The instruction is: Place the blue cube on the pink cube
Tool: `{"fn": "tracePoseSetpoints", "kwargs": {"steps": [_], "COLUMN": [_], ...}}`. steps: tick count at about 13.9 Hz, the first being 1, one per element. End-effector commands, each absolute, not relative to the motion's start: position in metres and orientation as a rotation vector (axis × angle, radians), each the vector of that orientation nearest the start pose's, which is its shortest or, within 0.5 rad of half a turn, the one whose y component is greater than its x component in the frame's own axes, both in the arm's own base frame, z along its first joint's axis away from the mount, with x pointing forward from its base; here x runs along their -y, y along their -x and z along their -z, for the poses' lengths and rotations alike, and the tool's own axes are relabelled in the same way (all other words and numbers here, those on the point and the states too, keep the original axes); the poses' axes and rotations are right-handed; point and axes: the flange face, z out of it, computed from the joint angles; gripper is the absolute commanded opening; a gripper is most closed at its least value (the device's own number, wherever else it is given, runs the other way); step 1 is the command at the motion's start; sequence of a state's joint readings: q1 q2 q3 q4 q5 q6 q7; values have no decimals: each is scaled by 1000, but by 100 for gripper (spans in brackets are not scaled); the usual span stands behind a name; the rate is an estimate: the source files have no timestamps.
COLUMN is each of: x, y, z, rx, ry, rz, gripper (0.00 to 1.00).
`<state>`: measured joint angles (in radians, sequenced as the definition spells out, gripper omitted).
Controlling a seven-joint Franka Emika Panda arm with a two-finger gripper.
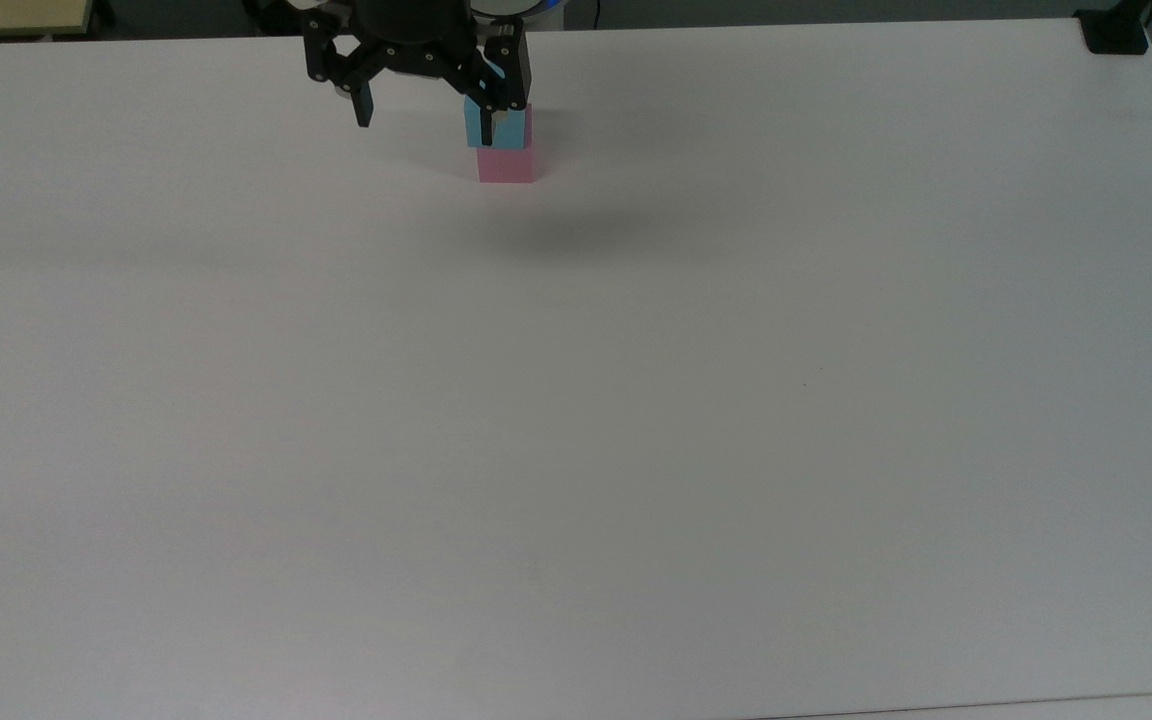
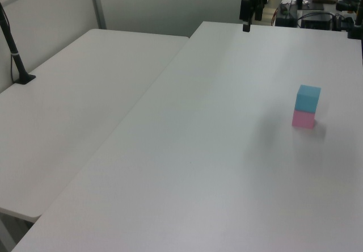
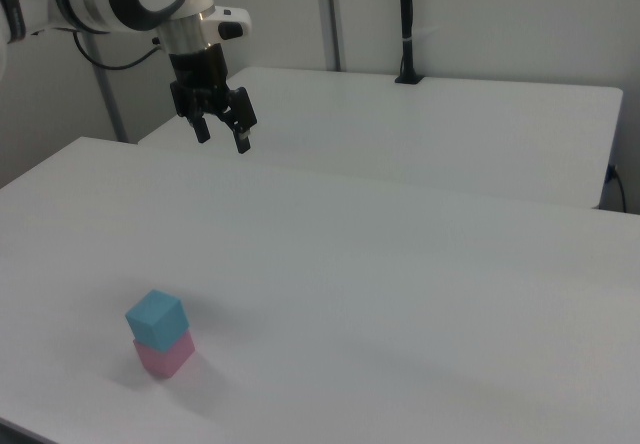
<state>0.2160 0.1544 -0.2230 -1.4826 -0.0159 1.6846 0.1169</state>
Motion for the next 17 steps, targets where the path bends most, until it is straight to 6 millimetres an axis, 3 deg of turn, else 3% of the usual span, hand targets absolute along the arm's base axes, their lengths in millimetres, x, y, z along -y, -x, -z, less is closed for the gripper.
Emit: {"fn": "tracePoseSetpoints", "kwargs": {"steps": [1,4,10,17], "x": [3,-3,-7,-5], "y": [-612,-605,-567,-565], "z": [-596,-605,-623,-629], "rx": [-172,-91,-75,-69], "ry": [3166,3148,3144,3173], "rz": [56,69,-17,0], "gripper": [100,100,100,100]}}
